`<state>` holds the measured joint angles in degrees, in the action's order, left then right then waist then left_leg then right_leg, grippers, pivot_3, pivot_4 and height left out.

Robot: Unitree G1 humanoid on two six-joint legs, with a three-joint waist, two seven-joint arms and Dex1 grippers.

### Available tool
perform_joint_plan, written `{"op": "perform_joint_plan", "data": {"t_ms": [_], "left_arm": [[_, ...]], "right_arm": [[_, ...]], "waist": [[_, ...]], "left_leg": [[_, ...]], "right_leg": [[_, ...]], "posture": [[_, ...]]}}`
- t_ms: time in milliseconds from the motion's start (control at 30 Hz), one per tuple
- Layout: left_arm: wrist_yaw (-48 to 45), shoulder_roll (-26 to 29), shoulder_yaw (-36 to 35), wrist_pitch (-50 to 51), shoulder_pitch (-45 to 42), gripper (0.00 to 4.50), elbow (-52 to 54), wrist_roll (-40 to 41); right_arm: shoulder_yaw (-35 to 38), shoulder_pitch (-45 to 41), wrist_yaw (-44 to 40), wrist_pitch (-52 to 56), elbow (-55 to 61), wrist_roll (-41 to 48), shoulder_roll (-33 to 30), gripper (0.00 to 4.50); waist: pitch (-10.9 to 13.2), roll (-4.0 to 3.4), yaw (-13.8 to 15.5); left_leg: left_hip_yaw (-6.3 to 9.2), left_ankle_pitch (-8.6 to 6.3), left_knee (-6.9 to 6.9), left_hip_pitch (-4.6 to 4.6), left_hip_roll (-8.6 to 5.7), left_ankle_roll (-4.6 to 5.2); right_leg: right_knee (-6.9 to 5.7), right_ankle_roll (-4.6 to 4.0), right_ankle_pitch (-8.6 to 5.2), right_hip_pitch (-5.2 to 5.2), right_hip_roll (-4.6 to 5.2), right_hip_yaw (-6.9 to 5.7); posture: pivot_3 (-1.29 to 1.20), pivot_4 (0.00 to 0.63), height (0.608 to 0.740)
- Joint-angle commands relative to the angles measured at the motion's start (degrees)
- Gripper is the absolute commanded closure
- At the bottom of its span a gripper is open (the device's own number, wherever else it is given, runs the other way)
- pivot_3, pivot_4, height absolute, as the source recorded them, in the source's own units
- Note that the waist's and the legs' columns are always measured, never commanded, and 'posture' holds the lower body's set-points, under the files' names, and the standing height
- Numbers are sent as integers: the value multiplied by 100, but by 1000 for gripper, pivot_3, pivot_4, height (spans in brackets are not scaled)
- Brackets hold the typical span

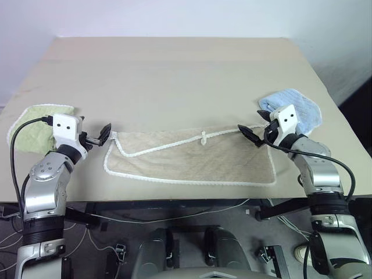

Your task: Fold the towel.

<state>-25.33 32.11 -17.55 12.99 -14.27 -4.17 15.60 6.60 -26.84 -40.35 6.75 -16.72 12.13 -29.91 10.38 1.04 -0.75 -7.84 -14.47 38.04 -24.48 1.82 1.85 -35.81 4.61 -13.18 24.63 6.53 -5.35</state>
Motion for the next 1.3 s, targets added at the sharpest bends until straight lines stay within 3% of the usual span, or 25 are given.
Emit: {"op": "perform_joint_plan", "data": {"t_ms": [33,700,933,1067,1300], "left_arm": [[21,54,-110,-11,-4,0,242,37],[-305,81,259,-362,-636,0,-465,-200],[-742,339,322,-618,-427,0,-454,-257],[-1301,587,386,-867,-177,0,-300,-203],[-3115,1377,963,-1385,149,0,-450,-207]], "right_arm": [[24,-50,-8,-141,104,55,53,43],[153,202,199,-163,407,81,89,43],[130,222,240,-187,377,58,131,43],[75,310,243,-162,447,56,165,43],[96,399,297,-105,561,47,142,43]], "waist": [[0,0,-3],[0,0,-1],[0,0,-14],[0,0,-7],[1,-3,-7]], "left_leg": [[0,0,0,0,0,0],[-1,0,2,1,0,0],[-2,0,2,1,1,0],[-1,0,2,1,1,0],[-2,-1,1,0,1,-2]], "right_leg": [[0,0,0,0,0,0],[-4,0,0,1,-2,0],[-5,0,-1,2,-2,0],[-5,0,-1,2,-2,1],[-6,-3,-2,8,1,1]], "posture": [[0,150,740],[0,150,740],[0,150,740],[0,150,740],[0,150,740]]}}
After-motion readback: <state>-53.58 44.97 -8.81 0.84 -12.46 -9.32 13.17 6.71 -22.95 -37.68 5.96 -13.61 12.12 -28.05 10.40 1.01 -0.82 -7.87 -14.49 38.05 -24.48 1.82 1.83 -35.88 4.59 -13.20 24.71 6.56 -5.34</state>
